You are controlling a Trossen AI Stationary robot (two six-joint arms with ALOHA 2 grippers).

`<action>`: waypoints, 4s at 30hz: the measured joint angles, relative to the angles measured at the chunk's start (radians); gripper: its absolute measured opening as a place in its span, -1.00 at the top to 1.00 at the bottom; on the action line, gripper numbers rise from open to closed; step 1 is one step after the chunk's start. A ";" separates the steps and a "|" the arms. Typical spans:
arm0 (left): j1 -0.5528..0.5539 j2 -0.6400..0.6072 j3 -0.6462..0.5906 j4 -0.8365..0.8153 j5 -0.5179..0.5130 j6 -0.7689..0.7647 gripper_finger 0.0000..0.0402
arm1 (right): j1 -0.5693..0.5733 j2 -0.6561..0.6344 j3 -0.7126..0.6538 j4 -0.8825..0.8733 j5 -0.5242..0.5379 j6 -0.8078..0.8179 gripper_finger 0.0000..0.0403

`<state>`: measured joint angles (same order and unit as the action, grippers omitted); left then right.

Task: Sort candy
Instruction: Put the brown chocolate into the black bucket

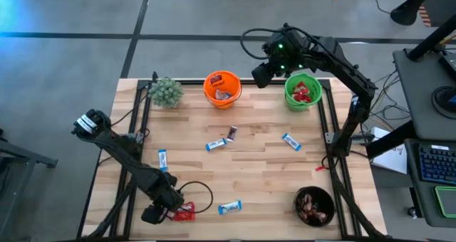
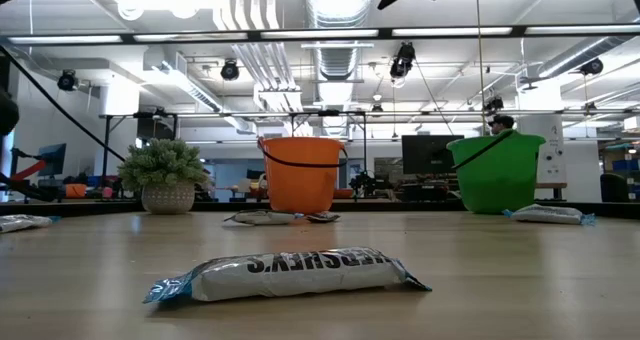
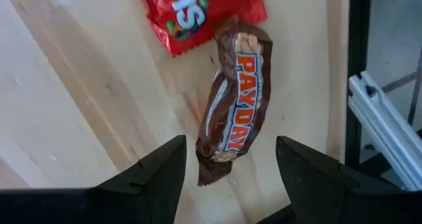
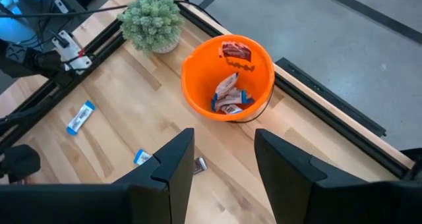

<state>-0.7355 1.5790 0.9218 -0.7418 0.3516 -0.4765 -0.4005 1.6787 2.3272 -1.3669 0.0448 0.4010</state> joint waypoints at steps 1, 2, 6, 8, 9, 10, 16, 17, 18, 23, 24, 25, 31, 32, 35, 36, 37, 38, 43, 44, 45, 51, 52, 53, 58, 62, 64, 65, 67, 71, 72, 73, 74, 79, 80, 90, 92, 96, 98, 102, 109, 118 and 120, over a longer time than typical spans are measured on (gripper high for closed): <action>-0.004 0.005 0.000 0.000 0.002 0.000 -0.08 | 0.002 0.000 0.000 -0.003 0.000 0.000 0.24; -0.009 0.010 0.000 0.001 0.006 0.000 -0.08 | 0.007 0.000 0.000 -0.008 -0.001 0.000 0.24; -0.017 0.026 0.000 0.024 0.007 -0.003 -0.08 | 0.013 0.000 0.000 -0.017 -0.001 0.000 0.23; -0.017 0.036 0.000 0.031 0.007 -0.003 -0.08 | 0.017 0.000 0.000 -0.017 0.000 0.000 0.24; -0.017 0.042 0.000 0.032 0.007 -0.001 -0.08 | 0.017 0.000 0.000 -0.017 0.000 0.000 0.25; -0.017 0.048 0.000 0.034 0.007 0.002 -0.08 | 0.017 0.000 0.000 -0.017 0.000 0.000 0.25; -0.017 0.090 0.000 0.032 0.007 0.004 -0.08 | 0.017 0.000 0.000 -0.017 0.000 0.000 0.26; -0.017 0.097 0.000 0.032 0.007 0.004 -0.08 | 0.017 0.000 0.000 -0.017 0.000 0.000 0.25; -0.017 0.102 0.000 0.032 0.007 0.003 -0.08 | 0.017 -0.001 0.000 -0.017 0.000 0.000 0.25; -0.017 0.117 0.000 0.024 0.012 -0.004 -0.03 | 0.017 -0.001 0.000 -0.016 0.000 0.000 0.24; -0.017 0.117 -0.001 0.019 0.018 -0.004 0.00 | 0.017 -0.001 0.000 -0.016 0.000 0.000 0.25; -0.017 0.117 -0.002 0.018 0.025 -0.004 0.05 | 0.017 -0.001 0.000 -0.017 0.000 0.000 0.26; -0.017 0.112 -0.002 0.017 0.073 -0.006 0.51 | 0.017 -0.001 0.000 -0.017 0.000 0.000 0.30; -0.017 0.112 -0.002 0.018 0.077 -0.005 0.60 | 0.017 -0.001 0.000 -0.017 0.000 0.000 0.30; -0.017 0.112 -0.002 0.018 0.078 -0.003 0.86 | 0.017 -0.001 0.000 -0.017 0.000 0.000 0.29; -0.017 0.112 -0.002 0.018 0.078 -0.002 0.92 | 0.017 -0.002 0.000 -0.017 0.000 0.000 0.29; -0.017 0.112 -0.002 0.018 0.078 -0.002 0.94 | 0.017 -0.002 0.000 -0.017 0.000 0.000 0.28; -0.017 0.111 -0.002 0.018 0.080 0.000 0.95 | 0.017 -0.002 0.000 -0.017 0.000 0.000 0.28; -0.017 0.100 -0.002 0.014 0.104 -0.008 0.96 | 0.017 -0.002 0.000 -0.024 0.000 0.000 0.29; -0.017 0.091 -0.002 0.007 0.105 -0.012 0.97 | 0.017 -0.002 0.000 -0.028 0.000 0.000 0.30; -0.017 0.081 -0.002 -0.002 0.105 -0.014 0.97 | 0.017 -0.002 0.000 -0.031 0.000 0.000 0.31; -0.011 -0.020 -0.002 -0.095 0.097 -0.041 0.98 | 0.022 -0.004 0.000 -0.037 0.000 -0.025 0.33; -0.010 -0.042 0.000 -0.118 0.084 -0.045 0.98 | 0.023 -0.005 0.000 -0.037 0.000 -0.040 0.34; -0.008 -0.064 0.002 -0.142 0.067 -0.050 0.98 | 0.027 -0.006 0.000 -0.037 0.000 -0.056 0.35; 0.027 -0.173 0.038 -0.227 -0.028 -0.065 0.98 | 0.039 -0.008 0.000 -0.034 0.000 -0.061 0.38; 0.085 -0.251 0.075 -0.254 -0.122 -0.068 0.98 | 0.041 -0.008 0.000 -0.034 0.000 -0.061 0.39; 0.118 -0.284 0.101 -0.279 -0.178 -0.064 0.98 | 0.045 -0.008 0.000 -0.034 0.000 -0.061 0.39; 0.136 -0.300 0.117 -0.297 -0.210 -0.058 0.98 | 0.046 -0.008 0.000 -0.034 0.000 -0.061 0.39; 0.173 -0.329 0.153 -0.329 -0.280 -0.038 0.98 | 0.053 -0.008 0.000 -0.034 0.000 -0.061 0.38; 0.255 -0.369 0.230 -0.378 -0.415 0.025 0.98 | 0.074 -0.008 0.000 -0.032 0.000 -0.083 0.39; 0.275 -0.373 0.253 -0.380 -0.441 0.044 0.98 | 0.081 -0.008 0.000 -0.028 0.000 -0.089 0.39; 0.298 -0.376 0.275 -0.385 -0.466 0.067 0.98 | 0.086 -0.008 0.000 -0.021 0.000 -0.099 0.39; 0.319 -0.376 0.299 -0.385 -0.488 0.089 0.98 | 0.092 -0.008 0.000 -0.008 0.000 -0.104 0.39; 0.405 -0.364 0.415 -0.387 -0.639 0.205 0.98 | 0.128 -0.009 0.000 0.111 0.000 -0.111 0.36; 0.420 -0.364 0.435 -0.389 -0.675 0.231 0.98 | 0.137 -0.009 0.000 0.135 -0.003 -0.112 0.35; 0.609 -0.364 0.594 -0.357 -0.762 0.408 0.98 | 0.180 -0.010 0.000 0.192 -0.056 -0.106 0.15; 0.642 -0.363 0.607 -0.341 -0.762 0.443 0.98 | 0.180 -0.010 -0.002 0.199 -0.065 -0.105 0.09; 0.690 -0.361 0.609 -0.293 -0.762 0.496 0.98 | 0.181 -0.010 -0.021 0.249 -0.087 -0.086 0.01; 0.707 -0.353 0.609 -0.272 -0.762 0.519 0.98 | 0.180 -0.009 -0.036 0.290 -0.116 -0.070 -0.01; 0.739 -0.334 0.609 -0.213 -0.762 0.574 0.98 | 0.186 -0.009 -0.089 0.396 -0.166 -0.029 -0.02; 0.811 -0.299 0.609 -0.163 -0.761 0.646 0.98 | 0.211 -0.008 -0.187 0.489 -0.169 -0.048 -0.02; 0.842 -0.268 0.609 -0.088 -0.671 0.679 0.97 | 0.219 -0.003 -0.289 0.600 -0.176 -0.075 -0.02; 0.843 -0.263 0.609 -0.085 -0.670 0.685 0.97 | 0.219 -0.003 -0.301 0.622 -0.176 -0.094 -0.02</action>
<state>0.1072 1.3160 1.5311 -0.8270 -0.3187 0.2087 -0.1810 1.6760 2.0259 -0.7445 -0.1310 0.3070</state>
